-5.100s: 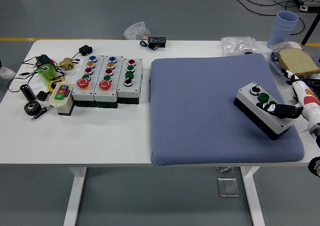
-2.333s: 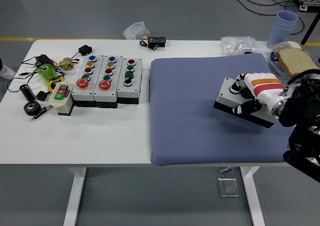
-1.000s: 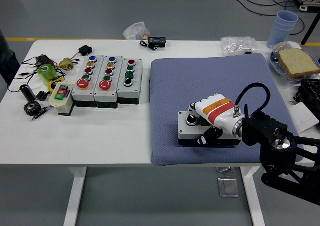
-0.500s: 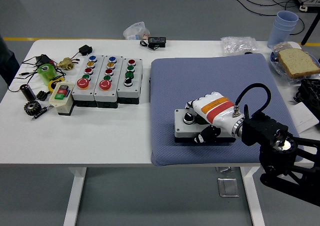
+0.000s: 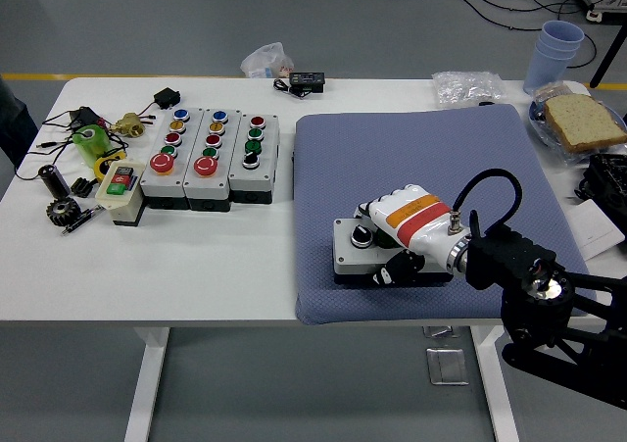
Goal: Pick up the button,place it on the desk,press the button,press the button
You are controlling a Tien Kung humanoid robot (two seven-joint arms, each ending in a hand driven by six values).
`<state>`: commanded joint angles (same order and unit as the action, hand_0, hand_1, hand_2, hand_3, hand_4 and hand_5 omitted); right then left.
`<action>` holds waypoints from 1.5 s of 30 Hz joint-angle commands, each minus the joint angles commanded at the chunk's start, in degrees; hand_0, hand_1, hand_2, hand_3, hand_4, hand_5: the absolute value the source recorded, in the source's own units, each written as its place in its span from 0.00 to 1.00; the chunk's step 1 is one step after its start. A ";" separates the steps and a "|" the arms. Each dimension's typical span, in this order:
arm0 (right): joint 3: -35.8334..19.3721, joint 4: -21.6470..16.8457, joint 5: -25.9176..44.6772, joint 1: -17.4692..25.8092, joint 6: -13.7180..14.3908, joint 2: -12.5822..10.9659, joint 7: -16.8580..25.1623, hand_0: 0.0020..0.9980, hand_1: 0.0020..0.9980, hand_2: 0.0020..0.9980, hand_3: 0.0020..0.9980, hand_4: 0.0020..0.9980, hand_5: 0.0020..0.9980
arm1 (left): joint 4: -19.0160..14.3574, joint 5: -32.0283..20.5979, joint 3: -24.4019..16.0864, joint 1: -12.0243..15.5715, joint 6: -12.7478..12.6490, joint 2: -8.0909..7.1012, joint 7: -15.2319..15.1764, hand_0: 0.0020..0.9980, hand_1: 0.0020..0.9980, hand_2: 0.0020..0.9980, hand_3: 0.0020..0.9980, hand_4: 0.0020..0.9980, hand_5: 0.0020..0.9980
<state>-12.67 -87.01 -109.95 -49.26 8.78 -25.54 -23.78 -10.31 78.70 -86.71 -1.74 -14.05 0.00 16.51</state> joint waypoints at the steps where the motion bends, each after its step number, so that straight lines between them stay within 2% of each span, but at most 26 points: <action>1: 0.00 0.09 0.01 0.01 -0.09 0.05 -0.04 0.29 0.29 0.48 0.49 0.82 0.24 | 0.00 -0.03 0.03 -0.01 0.00 0.00 -0.01 0.55 0.42 0.42 0.43 0.26 0.41; 6: 0.01 0.43 -0.13 -0.01 -0.22 0.26 -0.08 0.29 0.29 0.48 0.49 0.82 0.24 | 0.00 -0.37 0.15 -0.10 -0.04 0.00 -0.08 0.55 0.42 0.42 0.43 0.26 0.41; 7: 0.01 0.45 -0.15 -0.02 -0.23 0.28 -0.07 0.35 0.37 0.53 0.53 0.83 0.25 | 0.00 -0.40 0.16 -0.11 -0.04 0.00 -0.08 0.55 0.42 0.42 0.43 0.26 0.41; 12: 0.07 0.45 -0.43 0.06 -0.22 0.30 0.00 0.35 0.37 0.53 0.53 0.83 0.25 | 0.00 -0.31 0.13 -0.13 -0.03 0.00 -0.04 0.55 0.42 0.42 0.43 0.26 0.41; 13: 0.06 0.47 -0.49 0.09 -0.12 0.32 0.00 0.38 0.40 0.55 0.60 0.84 0.25 | 0.00 -0.34 0.17 -0.12 -0.03 0.00 -0.05 0.55 0.42 0.42 0.43 0.26 0.40; 18: -0.21 0.48 -0.55 0.22 -0.34 0.32 -0.37 0.38 0.40 0.55 0.60 0.84 0.25 | 0.00 -0.40 0.31 -0.14 0.00 0.00 -0.07 0.55 0.42 0.42 0.43 0.26 0.40; 19: -0.27 0.49 -0.59 0.25 -0.49 0.32 -0.50 0.40 0.42 0.59 0.68 0.84 0.26 | 0.00 -0.43 0.32 -0.14 0.00 0.00 -0.07 0.55 0.42 0.42 0.43 0.26 0.40; 24: -0.39 0.76 -0.53 0.48 -0.98 0.38 -0.66 0.40 0.42 0.59 0.68 0.84 0.26 | 0.00 -0.29 0.14 -0.11 -0.01 0.00 -0.07 0.55 0.42 0.42 0.43 0.26 0.40; 25: -0.41 0.79 -0.52 0.44 -1.01 0.38 -0.63 0.64 0.53 0.64 0.75 0.85 0.26 | 0.00 -0.24 0.05 -0.17 -0.02 0.00 -0.06 0.55 0.42 0.42 0.43 0.26 0.40; 30: -0.79 0.73 -0.52 0.28 -0.94 0.28 -0.24 0.64 0.53 0.64 0.75 0.85 0.26 | 0.00 -0.41 -0.05 -0.43 -0.10 0.00 -0.06 0.55 0.42 0.42 0.43 0.26 0.40; 31: -1.02 0.85 -0.37 0.41 -0.96 0.31 -0.11 0.78 0.59 0.70 0.79 0.86 0.27 | 0.00 -0.37 -0.06 -0.47 -0.08 0.00 -0.06 0.55 0.42 0.42 0.43 0.26 0.40; 36: -1.83 1.26 0.60 0.96 -1.03 0.37 0.16 0.78 0.59 0.70 0.79 0.86 0.27 | 0.00 -0.50 -0.17 -0.59 -0.15 0.00 -0.11 0.55 0.42 0.42 0.43 0.26 0.40; 37: -1.87 1.22 0.71 0.93 -0.90 0.28 0.31 0.81 0.62 0.73 0.88 0.87 0.29 | 0.00 -0.61 -0.07 -0.65 -0.13 0.00 -0.13 0.55 0.42 0.42 0.43 0.26 0.40; 42: -1.92 1.21 0.68 1.11 -1.05 0.13 0.27 0.81 0.62 0.73 0.88 0.87 0.29 | 0.00 -1.03 0.25 -0.63 -0.12 0.00 -0.20 0.55 0.42 0.42 0.43 0.26 0.40; 43: -2.02 1.06 0.78 1.19 -1.11 0.07 0.37 0.82 0.64 0.78 0.90 0.88 0.29 | 0.00 -1.06 0.28 -0.63 -0.10 0.00 -0.20 0.55 0.42 0.42 0.43 0.26 0.40; 45: -2.25 0.78 1.20 1.37 -1.04 -0.06 0.59 0.82 0.64 0.78 0.90 0.88 0.29 | 0.00 -0.88 0.20 -0.64 -0.09 0.00 -0.17 0.55 0.42 0.42 0.43 0.26 0.40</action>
<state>-14.92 -86.23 -108.74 -47.89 7.75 -25.59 -23.20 -10.31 77.82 -86.52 -2.38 -14.14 0.00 16.34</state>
